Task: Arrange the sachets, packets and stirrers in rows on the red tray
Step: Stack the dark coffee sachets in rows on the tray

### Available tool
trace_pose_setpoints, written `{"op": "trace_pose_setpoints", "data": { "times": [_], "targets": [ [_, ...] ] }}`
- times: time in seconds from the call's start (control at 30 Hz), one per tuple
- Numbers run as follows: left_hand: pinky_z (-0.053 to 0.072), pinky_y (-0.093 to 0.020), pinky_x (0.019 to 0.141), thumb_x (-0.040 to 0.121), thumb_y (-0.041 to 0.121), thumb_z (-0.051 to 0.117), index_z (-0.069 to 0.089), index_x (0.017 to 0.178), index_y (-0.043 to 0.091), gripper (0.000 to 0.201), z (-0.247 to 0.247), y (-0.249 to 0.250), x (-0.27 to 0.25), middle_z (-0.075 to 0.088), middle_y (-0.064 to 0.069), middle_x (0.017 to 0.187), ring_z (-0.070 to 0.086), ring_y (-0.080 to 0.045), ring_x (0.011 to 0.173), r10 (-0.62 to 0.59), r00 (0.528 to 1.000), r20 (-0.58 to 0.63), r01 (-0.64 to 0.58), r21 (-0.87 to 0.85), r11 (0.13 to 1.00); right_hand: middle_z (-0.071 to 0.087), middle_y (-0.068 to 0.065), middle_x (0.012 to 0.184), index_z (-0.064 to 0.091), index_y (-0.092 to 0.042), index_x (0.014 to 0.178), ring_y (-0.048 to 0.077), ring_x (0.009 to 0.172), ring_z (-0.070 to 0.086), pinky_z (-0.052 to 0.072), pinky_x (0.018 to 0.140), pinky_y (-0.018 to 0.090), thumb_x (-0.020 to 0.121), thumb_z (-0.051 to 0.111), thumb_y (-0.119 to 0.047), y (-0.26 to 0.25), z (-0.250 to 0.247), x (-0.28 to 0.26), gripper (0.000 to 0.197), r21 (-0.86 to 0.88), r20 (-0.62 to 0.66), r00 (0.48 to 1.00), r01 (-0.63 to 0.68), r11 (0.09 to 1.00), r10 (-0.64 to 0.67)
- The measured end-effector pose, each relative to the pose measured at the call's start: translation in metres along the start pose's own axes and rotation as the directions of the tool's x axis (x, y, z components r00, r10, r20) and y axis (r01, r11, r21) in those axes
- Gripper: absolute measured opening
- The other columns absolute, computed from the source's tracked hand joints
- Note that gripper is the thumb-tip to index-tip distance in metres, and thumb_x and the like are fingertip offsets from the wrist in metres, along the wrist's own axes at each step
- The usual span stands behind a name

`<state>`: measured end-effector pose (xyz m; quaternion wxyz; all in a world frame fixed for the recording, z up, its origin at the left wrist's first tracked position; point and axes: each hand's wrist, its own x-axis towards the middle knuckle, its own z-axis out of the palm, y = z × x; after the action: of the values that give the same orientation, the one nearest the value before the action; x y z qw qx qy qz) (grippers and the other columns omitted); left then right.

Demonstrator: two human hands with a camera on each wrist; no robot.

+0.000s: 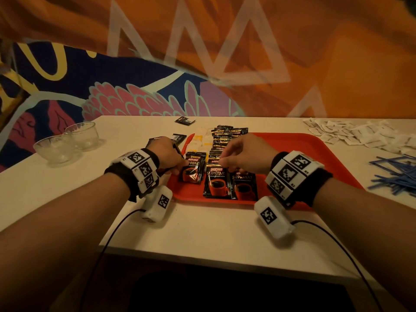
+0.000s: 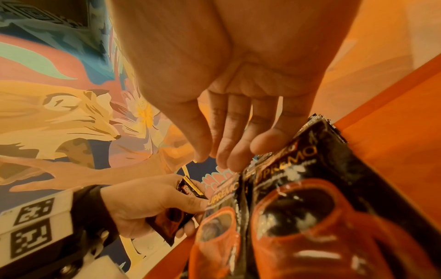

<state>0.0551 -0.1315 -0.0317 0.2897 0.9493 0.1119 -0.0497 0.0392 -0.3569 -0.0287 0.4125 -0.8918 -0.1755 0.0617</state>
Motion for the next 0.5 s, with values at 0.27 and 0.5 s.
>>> {"op": "trace_pose_setpoints", "data": {
  "times": [0.27, 0.5],
  "targets": [
    [0.062, -0.038, 0.073, 0.092, 0.017, 0.070, 0.065, 0.089, 0.003, 0.016, -0.006, -0.002, -0.005, 0.074, -0.013, 0.078, 0.073, -0.023, 0.068, 0.009, 1.000, -0.022, -0.013, -0.170, 0.985, 0.074, -0.001, 0.087, 0.070, -0.020, 0.087, 0.009, 0.077, 0.071, 0.052, 0.063, 0.021, 0.086, 0.074, -0.023, -0.002, 0.000, -0.002, 0.005, 0.001, -0.006, 1.000, 0.004, 1.000, -0.004],
    [0.061, -0.041, 0.067, 0.099, 0.014, 0.056, 0.056, 0.095, 0.007, 0.008, -0.024, 0.012, -0.023, 0.064, -0.020, 0.104, 0.068, -0.031, 0.076, 0.016, 0.996, -0.088, -0.069, -0.646, 0.760, 0.071, -0.002, 0.076, 0.072, -0.016, 0.087, 0.008, 0.069, 0.068, 0.054, 0.059, 0.021, 0.087, 0.075, -0.026, -0.011, 0.001, -0.002, 0.010, 0.027, -0.056, 0.997, 0.048, 0.998, -0.046]
  ]
}}
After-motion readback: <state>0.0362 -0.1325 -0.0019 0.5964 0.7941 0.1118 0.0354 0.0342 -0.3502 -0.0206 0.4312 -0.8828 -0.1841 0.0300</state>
